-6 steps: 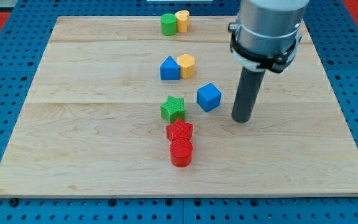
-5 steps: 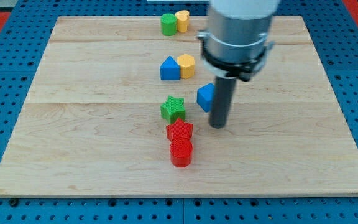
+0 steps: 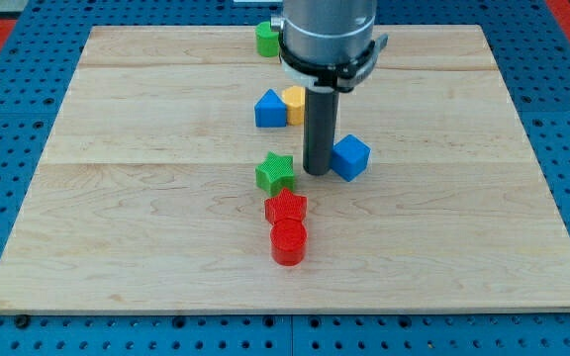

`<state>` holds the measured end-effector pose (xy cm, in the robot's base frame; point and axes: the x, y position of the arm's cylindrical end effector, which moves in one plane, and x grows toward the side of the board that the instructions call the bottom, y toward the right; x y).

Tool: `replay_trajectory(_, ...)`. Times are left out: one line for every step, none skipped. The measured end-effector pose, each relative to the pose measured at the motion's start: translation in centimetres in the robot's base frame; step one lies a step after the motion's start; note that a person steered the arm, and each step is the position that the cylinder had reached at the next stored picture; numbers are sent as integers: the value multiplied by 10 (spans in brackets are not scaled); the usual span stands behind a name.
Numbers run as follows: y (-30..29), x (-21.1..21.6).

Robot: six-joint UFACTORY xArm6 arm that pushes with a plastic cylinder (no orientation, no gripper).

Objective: Slightly move the blue cube left

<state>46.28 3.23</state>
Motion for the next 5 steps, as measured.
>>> replay_trajectory(2, 21)
replay_trajectory(26, 25)
replay_trajectory(29, 25)
replay_trajectory(48, 38)
replay_trajectory(76, 42)
